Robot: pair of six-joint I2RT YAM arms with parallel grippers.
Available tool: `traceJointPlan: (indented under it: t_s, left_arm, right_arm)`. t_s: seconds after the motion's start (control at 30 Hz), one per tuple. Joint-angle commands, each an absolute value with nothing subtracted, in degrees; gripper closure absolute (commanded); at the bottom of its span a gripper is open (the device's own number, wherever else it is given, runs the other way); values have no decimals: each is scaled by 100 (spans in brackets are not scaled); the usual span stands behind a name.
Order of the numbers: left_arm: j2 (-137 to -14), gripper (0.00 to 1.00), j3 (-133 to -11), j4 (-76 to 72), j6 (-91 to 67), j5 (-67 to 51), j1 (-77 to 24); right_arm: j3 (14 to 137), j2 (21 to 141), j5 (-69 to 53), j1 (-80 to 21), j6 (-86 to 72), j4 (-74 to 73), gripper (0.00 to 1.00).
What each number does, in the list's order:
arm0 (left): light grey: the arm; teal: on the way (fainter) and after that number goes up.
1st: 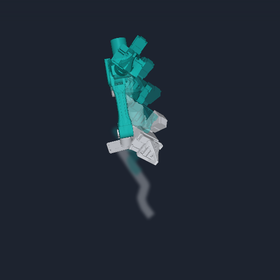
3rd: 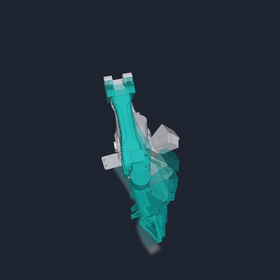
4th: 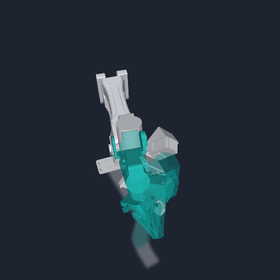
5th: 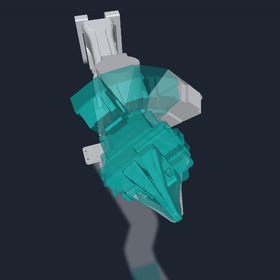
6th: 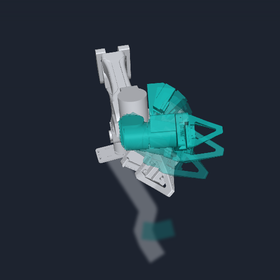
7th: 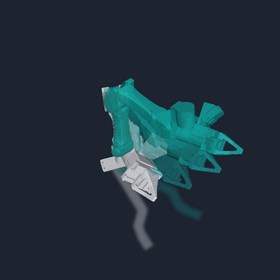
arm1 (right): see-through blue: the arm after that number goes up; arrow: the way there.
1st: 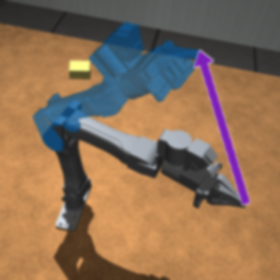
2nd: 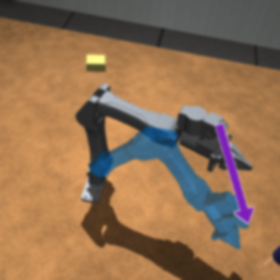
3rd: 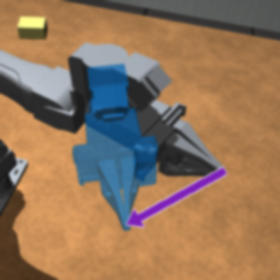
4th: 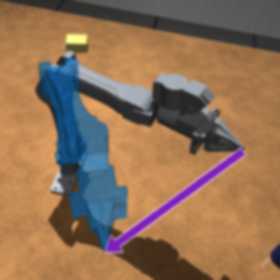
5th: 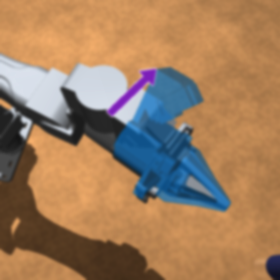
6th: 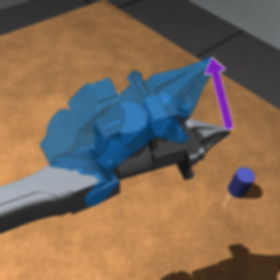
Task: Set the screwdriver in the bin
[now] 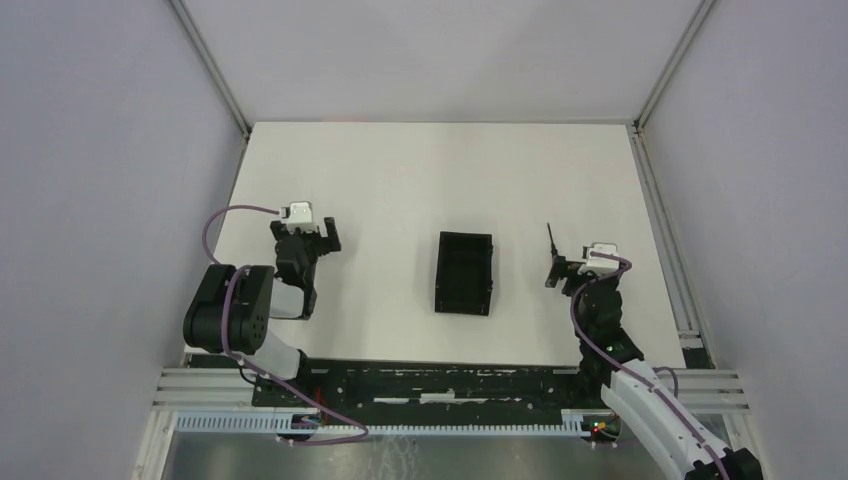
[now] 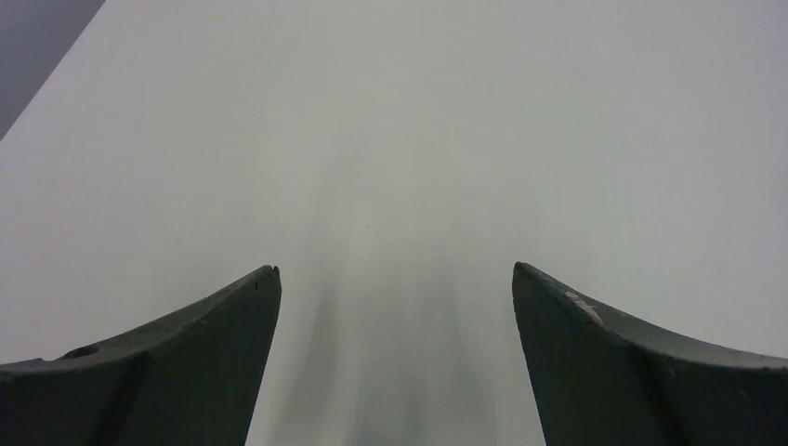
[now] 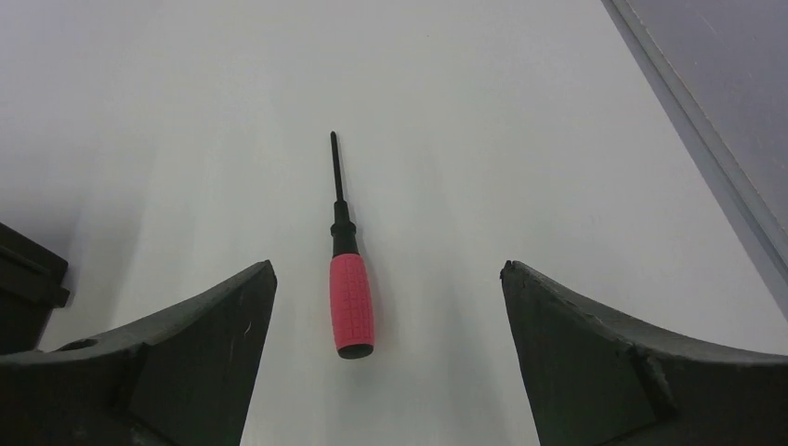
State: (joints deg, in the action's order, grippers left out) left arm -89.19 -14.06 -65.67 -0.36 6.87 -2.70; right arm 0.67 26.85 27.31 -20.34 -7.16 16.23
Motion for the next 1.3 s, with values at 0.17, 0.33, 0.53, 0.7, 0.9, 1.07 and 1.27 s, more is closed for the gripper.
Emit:
traceJointPlan:
  t_s: [0.17,0.33,0.53,0.7,0.9,1.07,1.27]
  left_arm:
    - [-8815,0,-1419,-6724,-123,639,-253]
    - [-8815,0,-1420,-6724,-123,641,-246]
    - [-8815,0,-1416,-6730,-123,641,-253]
    - [-8809,0,-1420,-6724,-123,646,-254]
    - [-8815,0,-1420,-6724,-123,638,-251]
    - [-8815,0,-1422,-6724,-123,641,-254]
    - [-8816,0,-1419,-6724,-123,640,-253]
  right_arm:
    - [1618,3352,2570,-2019,-514,1037,2]
    - [4193,5219,2353,-2008,-166,-882,2]
    - [6822,7577,1737,-1786,154,-3185,4]
    - [6852,8441,1130,-1462,92,-3304,10]
    - [5897,9066,325,-1093,60,-2782,19]
    - [5256,9290,306,-834,9,-2345,24]
    - [5008,9632,128,-622,9,-2100,56]
